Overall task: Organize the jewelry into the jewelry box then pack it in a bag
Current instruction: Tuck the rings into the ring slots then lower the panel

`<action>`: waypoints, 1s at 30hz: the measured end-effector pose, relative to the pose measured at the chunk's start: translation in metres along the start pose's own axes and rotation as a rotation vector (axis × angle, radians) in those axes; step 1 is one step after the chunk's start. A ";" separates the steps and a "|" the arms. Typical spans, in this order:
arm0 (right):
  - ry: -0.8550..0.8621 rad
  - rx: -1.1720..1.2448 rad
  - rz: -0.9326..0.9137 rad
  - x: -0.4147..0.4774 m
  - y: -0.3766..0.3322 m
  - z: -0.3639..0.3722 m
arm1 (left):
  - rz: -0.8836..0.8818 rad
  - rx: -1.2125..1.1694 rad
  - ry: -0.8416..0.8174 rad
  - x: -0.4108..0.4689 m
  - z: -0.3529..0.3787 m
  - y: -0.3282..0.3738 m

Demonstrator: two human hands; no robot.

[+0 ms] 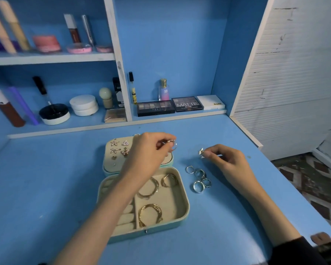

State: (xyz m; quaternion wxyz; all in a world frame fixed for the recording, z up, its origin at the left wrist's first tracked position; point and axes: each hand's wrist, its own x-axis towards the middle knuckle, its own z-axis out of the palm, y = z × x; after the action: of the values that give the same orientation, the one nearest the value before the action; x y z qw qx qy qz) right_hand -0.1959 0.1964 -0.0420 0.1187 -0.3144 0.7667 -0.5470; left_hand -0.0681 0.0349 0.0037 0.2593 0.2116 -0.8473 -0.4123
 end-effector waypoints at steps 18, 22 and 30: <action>-0.535 -0.442 -0.532 -0.002 -0.076 0.116 | 0.284 0.313 0.407 -0.079 -0.070 -0.087; -0.543 -0.541 -0.504 0.003 -0.075 0.119 | 0.288 0.297 0.429 -0.080 -0.069 -0.094; -0.300 -0.522 -0.594 -0.006 -0.065 0.127 | 0.359 0.349 0.442 -0.079 -0.068 -0.098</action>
State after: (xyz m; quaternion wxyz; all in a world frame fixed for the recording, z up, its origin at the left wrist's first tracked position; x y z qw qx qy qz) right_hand -0.1014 0.0902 -0.0305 -0.0176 -0.6173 0.7299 -0.2930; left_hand 0.0486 -0.0159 -0.0605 0.4653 0.1844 -0.8522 -0.1526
